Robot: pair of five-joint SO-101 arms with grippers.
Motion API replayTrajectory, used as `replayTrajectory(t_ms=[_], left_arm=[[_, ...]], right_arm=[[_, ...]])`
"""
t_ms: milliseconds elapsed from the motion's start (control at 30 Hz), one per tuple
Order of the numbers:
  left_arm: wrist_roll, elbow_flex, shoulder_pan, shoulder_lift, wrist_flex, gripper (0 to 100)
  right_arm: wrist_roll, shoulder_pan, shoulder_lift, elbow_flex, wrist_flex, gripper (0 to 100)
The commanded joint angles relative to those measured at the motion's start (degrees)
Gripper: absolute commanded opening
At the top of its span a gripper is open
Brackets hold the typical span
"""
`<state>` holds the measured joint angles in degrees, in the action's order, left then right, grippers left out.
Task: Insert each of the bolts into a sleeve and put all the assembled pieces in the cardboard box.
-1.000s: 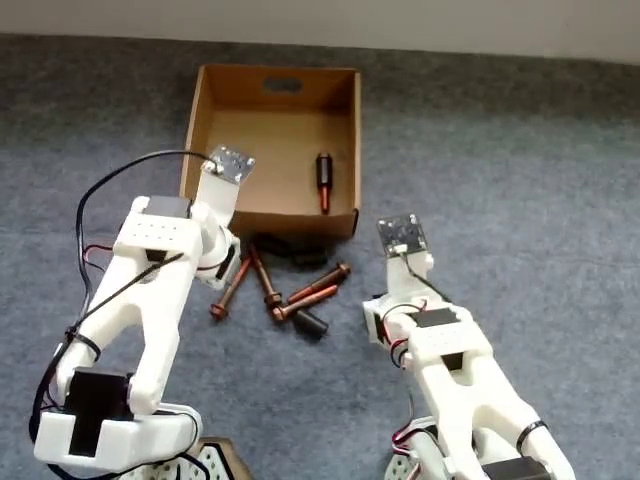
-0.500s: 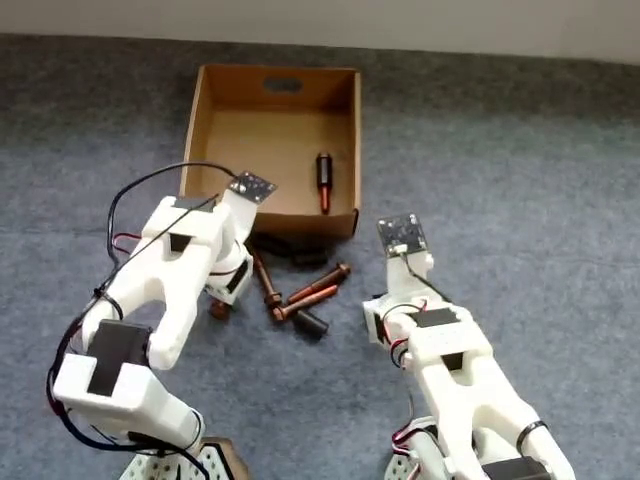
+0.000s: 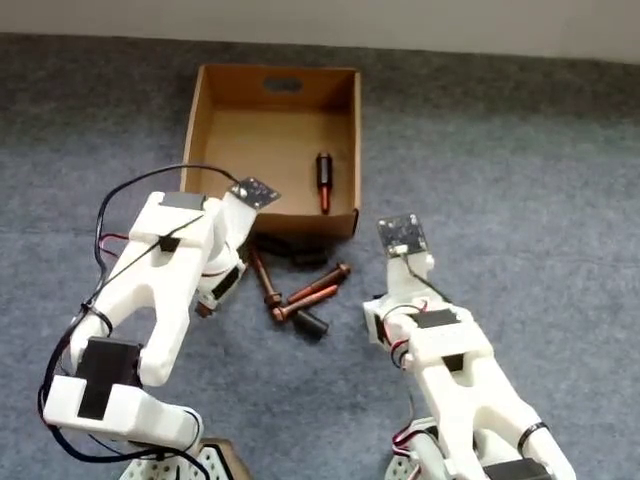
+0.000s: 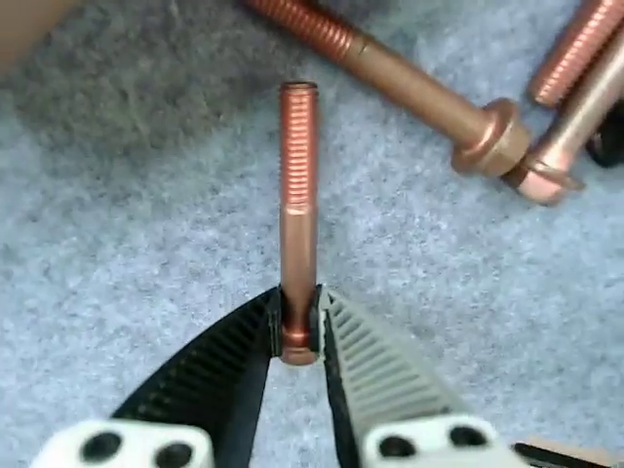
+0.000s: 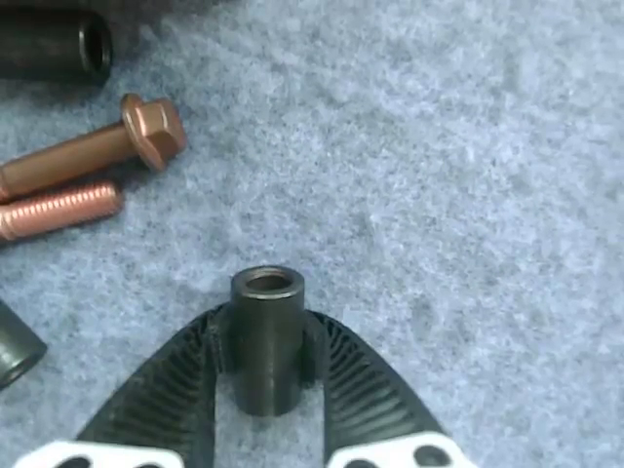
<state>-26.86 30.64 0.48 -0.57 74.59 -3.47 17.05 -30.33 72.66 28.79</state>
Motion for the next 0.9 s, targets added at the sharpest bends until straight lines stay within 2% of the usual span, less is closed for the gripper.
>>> replayTrajectory(t_ms=[0, 100, 367, 567, 733, 867], left_arm=[[-0.44, -1.19, -0.66, -3.38, 2.02, 1], [-1.49, -2.42, -0.66, -3.38, 4.22, 1], [-15.82, -2.95, -0.66, -3.38, 9.14, 1], [-16.7, -3.3, -2.77, -3.3, 8.7, 2], [-16.97, -3.38, -6.29, -3.3, 8.7, 11], [-17.05, -3.3, -7.43, -2.95, 6.59, 11]], right_arm=[[0.09, 0.4, -1.45, -0.13, -1.01, 0.5], [0.09, 0.4, -1.45, -0.13, -1.01, 0.5], [0.09, 0.4, -1.45, -0.13, -1.01, 0.5], [0.09, 0.4, -1.45, -0.13, -1.01, 0.5], [0.09, 0.4, -1.45, -0.13, -1.01, 0.5], [-1.23, 0.4, -1.45, -0.04, -1.01, 0.5]])
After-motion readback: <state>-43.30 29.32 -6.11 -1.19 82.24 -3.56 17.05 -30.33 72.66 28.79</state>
